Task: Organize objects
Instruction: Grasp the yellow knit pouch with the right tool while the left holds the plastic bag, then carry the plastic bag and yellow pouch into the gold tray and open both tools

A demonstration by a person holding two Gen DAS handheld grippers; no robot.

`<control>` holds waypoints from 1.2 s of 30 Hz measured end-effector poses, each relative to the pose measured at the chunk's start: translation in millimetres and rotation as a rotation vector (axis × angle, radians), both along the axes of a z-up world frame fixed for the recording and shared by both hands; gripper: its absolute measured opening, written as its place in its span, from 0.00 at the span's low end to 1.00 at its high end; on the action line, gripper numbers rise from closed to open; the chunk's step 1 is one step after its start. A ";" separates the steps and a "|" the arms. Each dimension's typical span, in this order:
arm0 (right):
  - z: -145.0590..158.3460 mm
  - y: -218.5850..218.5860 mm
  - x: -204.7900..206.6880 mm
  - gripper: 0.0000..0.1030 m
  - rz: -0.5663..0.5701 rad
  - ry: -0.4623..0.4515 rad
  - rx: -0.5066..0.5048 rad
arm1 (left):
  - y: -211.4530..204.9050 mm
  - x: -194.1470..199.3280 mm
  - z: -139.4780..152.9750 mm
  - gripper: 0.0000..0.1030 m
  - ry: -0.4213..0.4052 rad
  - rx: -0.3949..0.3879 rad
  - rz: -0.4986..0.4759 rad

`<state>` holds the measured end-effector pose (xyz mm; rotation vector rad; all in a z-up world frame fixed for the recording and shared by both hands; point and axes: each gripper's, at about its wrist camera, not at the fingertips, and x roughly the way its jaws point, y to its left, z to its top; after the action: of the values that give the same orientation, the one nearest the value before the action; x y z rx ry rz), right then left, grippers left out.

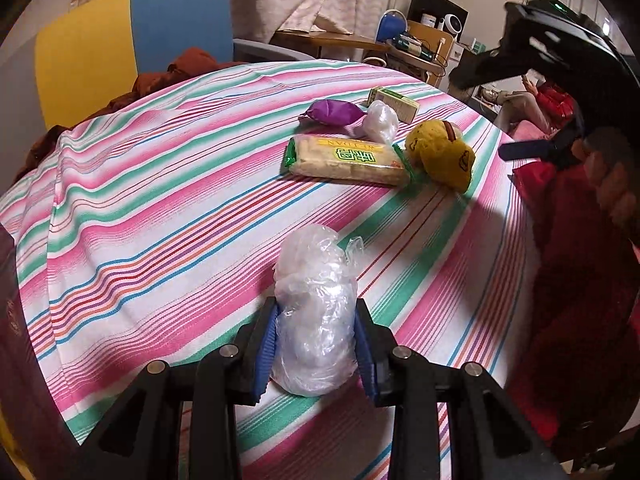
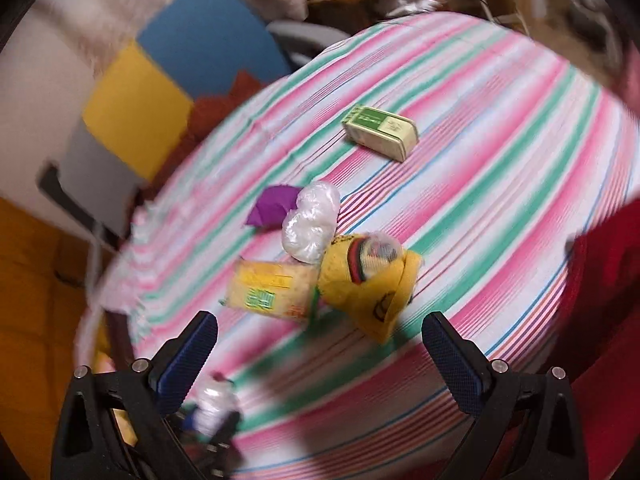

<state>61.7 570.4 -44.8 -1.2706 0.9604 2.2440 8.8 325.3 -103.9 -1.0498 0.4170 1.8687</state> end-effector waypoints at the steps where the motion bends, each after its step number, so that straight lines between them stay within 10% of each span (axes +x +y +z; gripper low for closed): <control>1: 3.8 -1.5 -6.1 1.00 0.041 -0.026 0.043 | -1.5 -1.5 -0.2 0.34 -0.009 0.007 -0.001; 13: -35.7 0.7 -61.1 1.00 0.357 -0.377 0.238 | -5.0 -5.5 -1.7 0.35 -0.045 0.047 0.014; 18: -53.3 4.3 -65.5 0.70 0.355 -0.445 0.256 | -6.1 -7.3 -2.5 0.34 -0.049 0.054 0.013; 36: 9.9 -17.2 -0.9 0.57 0.236 -0.101 0.216 | -11.2 -4.0 2.4 0.33 -0.034 0.054 0.050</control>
<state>60.8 553.2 -34.9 -1.4446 0.5382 2.3545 4.8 314.0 -101.5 -1.0632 0.3219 1.8927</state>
